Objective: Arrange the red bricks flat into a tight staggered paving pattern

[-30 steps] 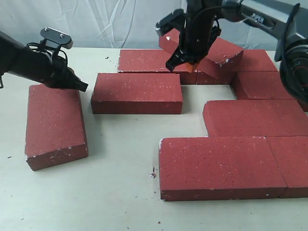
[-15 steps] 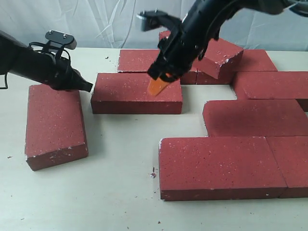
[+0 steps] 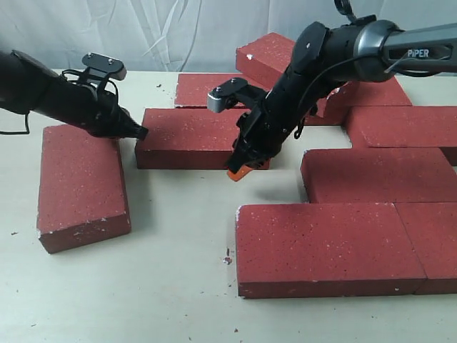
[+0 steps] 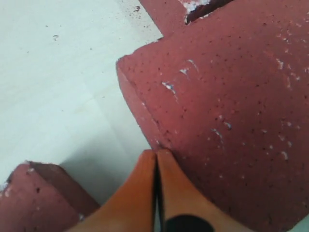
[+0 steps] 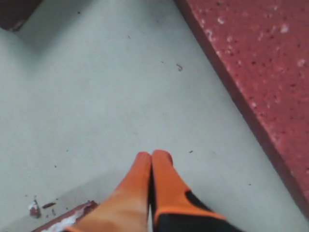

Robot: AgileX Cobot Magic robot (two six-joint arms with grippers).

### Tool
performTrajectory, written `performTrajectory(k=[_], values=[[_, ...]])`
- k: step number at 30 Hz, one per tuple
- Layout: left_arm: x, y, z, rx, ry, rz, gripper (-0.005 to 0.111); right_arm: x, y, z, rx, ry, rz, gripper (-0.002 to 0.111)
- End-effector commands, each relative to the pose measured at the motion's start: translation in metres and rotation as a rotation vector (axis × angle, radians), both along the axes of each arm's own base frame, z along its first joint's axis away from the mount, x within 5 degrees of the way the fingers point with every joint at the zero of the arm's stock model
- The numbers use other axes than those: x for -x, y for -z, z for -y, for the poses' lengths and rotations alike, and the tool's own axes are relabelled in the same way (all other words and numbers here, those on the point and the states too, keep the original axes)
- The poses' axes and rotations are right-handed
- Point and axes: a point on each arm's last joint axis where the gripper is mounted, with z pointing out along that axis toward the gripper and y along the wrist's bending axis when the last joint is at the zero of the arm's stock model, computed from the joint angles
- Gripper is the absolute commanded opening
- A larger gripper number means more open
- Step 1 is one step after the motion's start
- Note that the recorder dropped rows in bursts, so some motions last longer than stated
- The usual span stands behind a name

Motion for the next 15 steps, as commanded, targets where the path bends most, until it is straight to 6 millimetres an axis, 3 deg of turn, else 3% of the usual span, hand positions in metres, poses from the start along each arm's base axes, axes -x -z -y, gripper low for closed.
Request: performTrajectory(k=[1,6,15], values=[[-0.002,0.000,0.010,-0.005,0.026,0.008,0.000,-0.007,0.010,0.001,0.012,0.025,0.057,-0.001],[-0.001,0.001,0.024,-0.027,0.055,0.024,0.000,-0.012,0.012,0.004,0.044,0.029,0.117,-0.001],[-0.004,0.008,0.022,-0.052,0.019,0.037,0.000,-0.025,0.012,0.007,0.067,0.151,0.212,-0.001]])
